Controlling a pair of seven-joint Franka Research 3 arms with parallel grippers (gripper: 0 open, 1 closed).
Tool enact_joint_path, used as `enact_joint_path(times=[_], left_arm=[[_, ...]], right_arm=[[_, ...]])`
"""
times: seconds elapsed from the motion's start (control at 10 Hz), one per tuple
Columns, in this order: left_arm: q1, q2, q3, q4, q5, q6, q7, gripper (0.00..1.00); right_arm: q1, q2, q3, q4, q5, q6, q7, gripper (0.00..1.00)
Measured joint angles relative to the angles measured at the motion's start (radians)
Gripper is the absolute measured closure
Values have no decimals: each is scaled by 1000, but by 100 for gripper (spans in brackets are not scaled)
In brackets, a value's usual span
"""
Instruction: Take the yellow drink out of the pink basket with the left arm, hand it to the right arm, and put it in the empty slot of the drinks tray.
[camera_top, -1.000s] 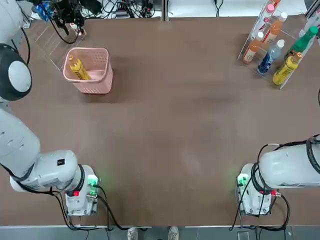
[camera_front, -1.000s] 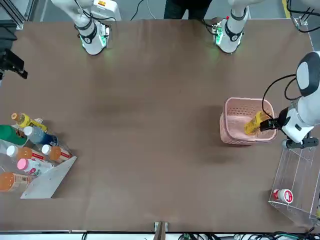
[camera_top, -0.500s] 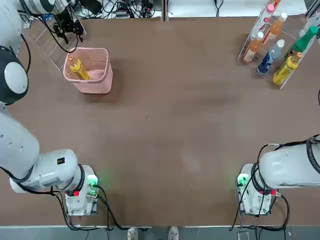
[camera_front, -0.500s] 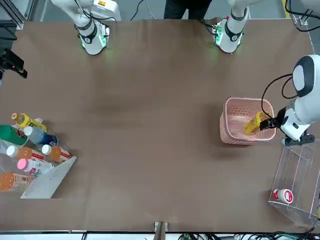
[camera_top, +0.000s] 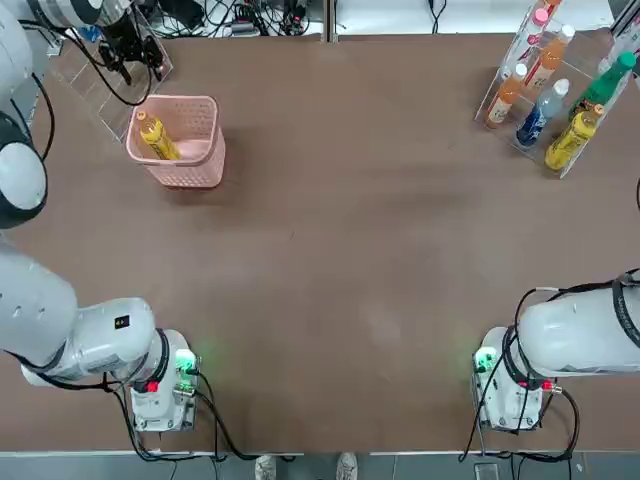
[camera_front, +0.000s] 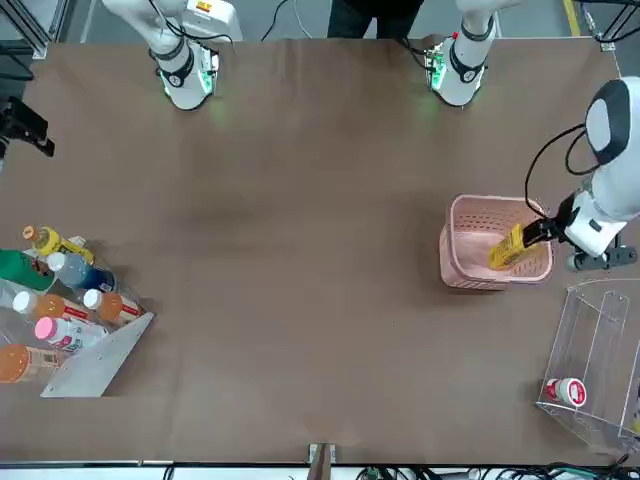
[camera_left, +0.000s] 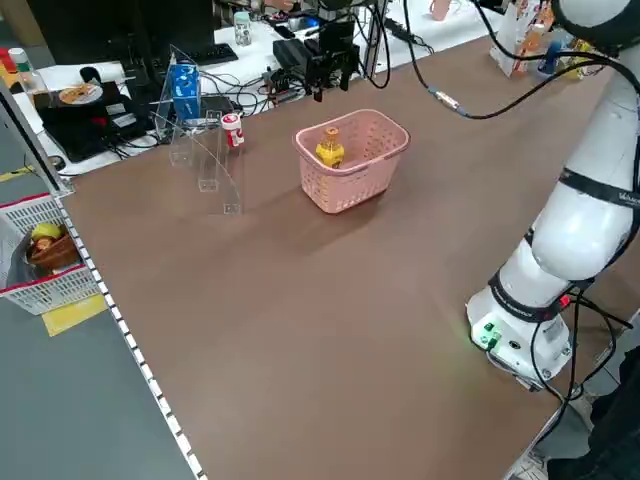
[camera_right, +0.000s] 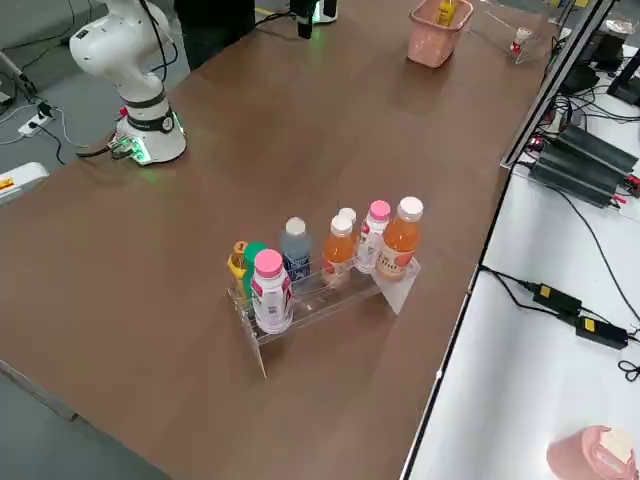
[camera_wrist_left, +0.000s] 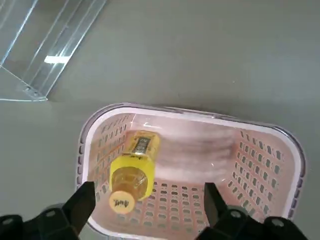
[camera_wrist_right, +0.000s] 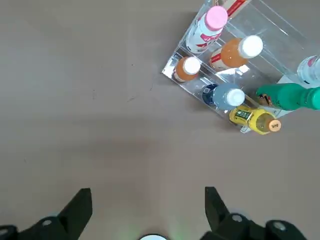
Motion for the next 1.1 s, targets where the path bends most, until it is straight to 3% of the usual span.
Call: enact_joint_path(times=[0.3,0.6,1.1], left_arm=[[-3,-10,-1,-35,0,25,0,5],[1,-8,3,-135,0,158,10,5],[14,-10,53,-161,-2,178,91,6]], right_arm=[[0,0,-3,0,0,0,0,0],[0,0,-2,1,0,0,0,0],[0,0,-2,1,0,0,0,0]])
